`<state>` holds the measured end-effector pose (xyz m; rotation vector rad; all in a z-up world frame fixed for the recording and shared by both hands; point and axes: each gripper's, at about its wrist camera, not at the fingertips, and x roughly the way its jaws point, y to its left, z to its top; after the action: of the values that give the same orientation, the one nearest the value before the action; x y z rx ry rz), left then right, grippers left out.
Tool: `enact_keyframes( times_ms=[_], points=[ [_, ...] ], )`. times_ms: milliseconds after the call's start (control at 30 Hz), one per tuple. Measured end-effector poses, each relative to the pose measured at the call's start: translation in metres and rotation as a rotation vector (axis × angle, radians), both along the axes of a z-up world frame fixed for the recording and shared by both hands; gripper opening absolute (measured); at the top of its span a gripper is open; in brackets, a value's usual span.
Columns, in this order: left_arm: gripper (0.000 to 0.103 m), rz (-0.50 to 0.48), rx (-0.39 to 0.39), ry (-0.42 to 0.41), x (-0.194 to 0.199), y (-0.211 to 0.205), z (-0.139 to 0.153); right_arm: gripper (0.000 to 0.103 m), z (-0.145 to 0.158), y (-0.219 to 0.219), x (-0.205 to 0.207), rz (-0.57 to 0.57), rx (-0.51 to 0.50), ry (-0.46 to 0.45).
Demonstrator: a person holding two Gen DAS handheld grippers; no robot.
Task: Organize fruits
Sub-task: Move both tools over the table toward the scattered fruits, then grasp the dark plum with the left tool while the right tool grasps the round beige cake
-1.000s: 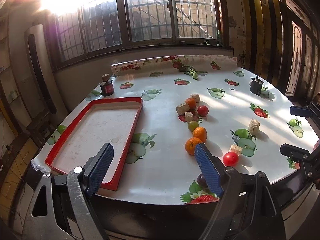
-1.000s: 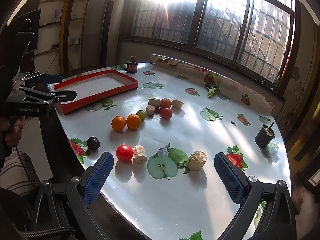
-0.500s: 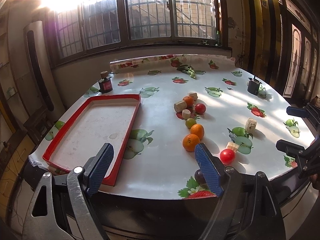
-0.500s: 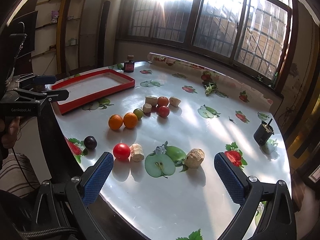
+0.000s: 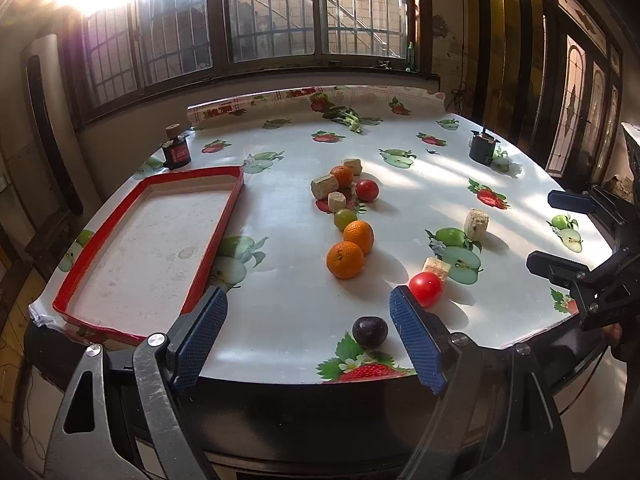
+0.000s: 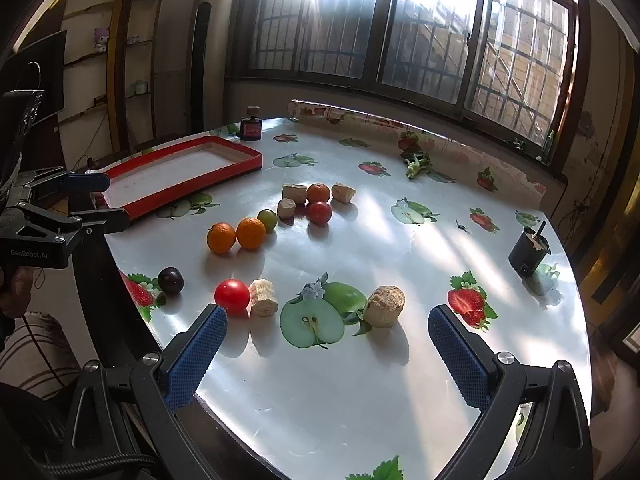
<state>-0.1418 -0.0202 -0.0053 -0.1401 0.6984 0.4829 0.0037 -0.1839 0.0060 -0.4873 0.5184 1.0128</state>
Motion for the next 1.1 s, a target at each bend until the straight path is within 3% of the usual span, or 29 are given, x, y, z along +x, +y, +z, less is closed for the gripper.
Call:
enact_keyframes(
  times_ms=[333,600,867,1033,1100],
  points=[
    [0.084,-0.031,-0.029,0.041,0.013,-0.002,-0.014,0.102,-0.011,0.005,0.013,-0.006,-0.015,0.035],
    [0.084,-0.092,-0.112,0.102,0.028,-0.004,-0.033,0.102,-0.02,0.016,0.04,-0.05,-0.05,0.088],
    [0.083,-0.107,-0.188,0.164,0.044,0.007,-0.052,0.098,-0.041,0.024,0.095,-0.182,-0.078,0.285],
    [0.054,-0.142,-0.205,0.206,0.055,0.007,-0.062,0.086,-0.048,0.029,0.109,-0.196,-0.094,0.333],
    [0.048,-0.153,-0.188,0.215,0.057,0.005,-0.063,0.079,-0.051,0.033,0.111,-0.194,-0.109,0.34]
  ],
)
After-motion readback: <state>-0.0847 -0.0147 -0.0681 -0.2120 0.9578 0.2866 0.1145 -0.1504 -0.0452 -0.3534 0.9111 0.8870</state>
